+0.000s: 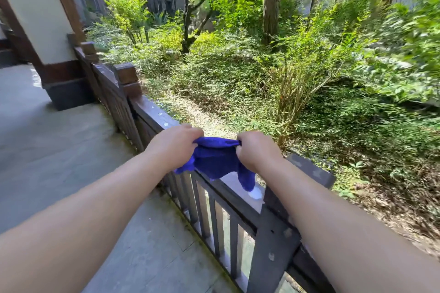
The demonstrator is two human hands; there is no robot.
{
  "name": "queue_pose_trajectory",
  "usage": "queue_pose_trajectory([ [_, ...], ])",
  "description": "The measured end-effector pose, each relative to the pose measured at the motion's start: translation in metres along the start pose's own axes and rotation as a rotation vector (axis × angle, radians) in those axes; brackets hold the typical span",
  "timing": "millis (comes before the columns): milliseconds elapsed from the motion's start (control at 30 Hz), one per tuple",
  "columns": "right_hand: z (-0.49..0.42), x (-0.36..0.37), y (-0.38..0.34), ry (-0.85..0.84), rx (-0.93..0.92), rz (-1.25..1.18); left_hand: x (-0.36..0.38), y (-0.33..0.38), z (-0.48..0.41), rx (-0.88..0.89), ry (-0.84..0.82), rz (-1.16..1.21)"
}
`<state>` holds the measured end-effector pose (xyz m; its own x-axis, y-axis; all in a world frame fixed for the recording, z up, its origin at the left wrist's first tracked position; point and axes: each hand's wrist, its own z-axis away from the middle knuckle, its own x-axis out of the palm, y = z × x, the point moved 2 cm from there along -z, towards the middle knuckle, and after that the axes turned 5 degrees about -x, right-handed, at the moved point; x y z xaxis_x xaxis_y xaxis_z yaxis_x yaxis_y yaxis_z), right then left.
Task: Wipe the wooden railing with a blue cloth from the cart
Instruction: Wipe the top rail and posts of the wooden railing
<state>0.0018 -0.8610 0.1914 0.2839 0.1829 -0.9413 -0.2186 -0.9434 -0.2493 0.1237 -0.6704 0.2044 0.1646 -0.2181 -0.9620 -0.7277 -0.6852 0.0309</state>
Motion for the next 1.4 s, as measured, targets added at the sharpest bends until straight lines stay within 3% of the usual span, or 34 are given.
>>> queue_pose_trajectory([
  [267, -0.04, -0.001, 0.032, 0.062, 0.127, 0.015, 0.029, 0.032, -0.065, 0.043, -0.021, 0.105],
  [667, -0.047, 0.031, 0.036, 0.046, 0.396, 0.244, 0.093, 0.032, -0.131, 0.316, -0.16, 0.303],
  [1033, -0.017, 0.078, 0.01, -0.156, 0.68, 0.503, 0.142, 0.07, -0.125, 0.618, -0.333, 0.357],
  [1233, 0.011, 0.145, 0.007, -0.232, 0.833, 0.299, 0.187, 0.094, -0.107, 0.789, -0.643, 0.175],
  [1400, 0.026, 0.174, 0.009, -0.185, 0.85, 0.238, 0.207, 0.094, -0.092, 0.861, -0.592, 0.164],
])
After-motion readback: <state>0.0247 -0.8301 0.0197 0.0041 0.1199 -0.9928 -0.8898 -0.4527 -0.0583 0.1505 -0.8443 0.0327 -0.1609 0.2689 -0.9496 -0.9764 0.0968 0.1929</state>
